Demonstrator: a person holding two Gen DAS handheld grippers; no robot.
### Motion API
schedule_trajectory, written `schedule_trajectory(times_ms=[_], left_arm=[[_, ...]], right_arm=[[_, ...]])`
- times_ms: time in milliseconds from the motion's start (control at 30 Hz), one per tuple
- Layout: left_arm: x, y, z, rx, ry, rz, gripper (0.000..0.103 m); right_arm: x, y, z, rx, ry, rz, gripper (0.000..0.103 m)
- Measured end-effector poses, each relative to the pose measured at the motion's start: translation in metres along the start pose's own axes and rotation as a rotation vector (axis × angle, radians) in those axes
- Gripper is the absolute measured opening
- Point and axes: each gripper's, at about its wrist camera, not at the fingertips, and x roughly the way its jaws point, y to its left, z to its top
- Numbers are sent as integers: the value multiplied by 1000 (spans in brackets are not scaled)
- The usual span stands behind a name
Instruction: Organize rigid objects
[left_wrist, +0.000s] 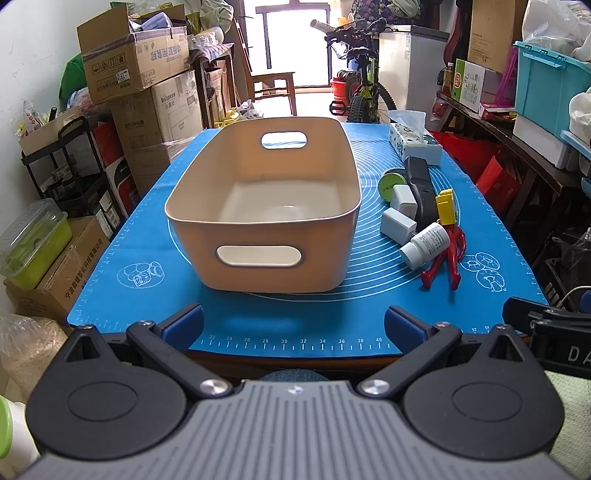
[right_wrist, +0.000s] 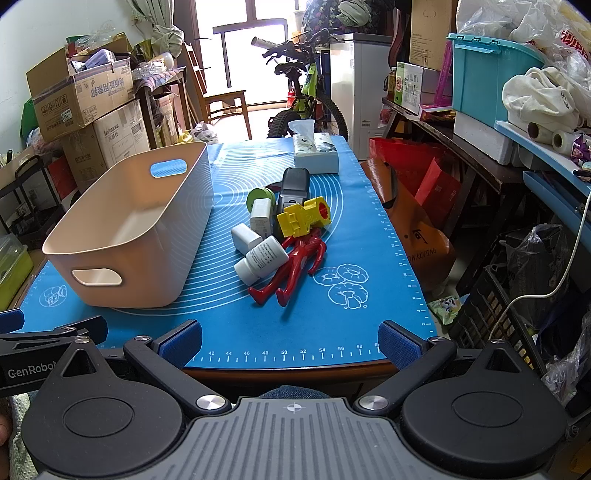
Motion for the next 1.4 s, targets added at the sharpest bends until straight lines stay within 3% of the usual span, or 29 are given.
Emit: schedule_trajectory(times_ms=[1400], left_arm=[[1,2,-1,-2,8,0,103]], right_arm=[[0,0,-1,-3,-1,-2,100]])
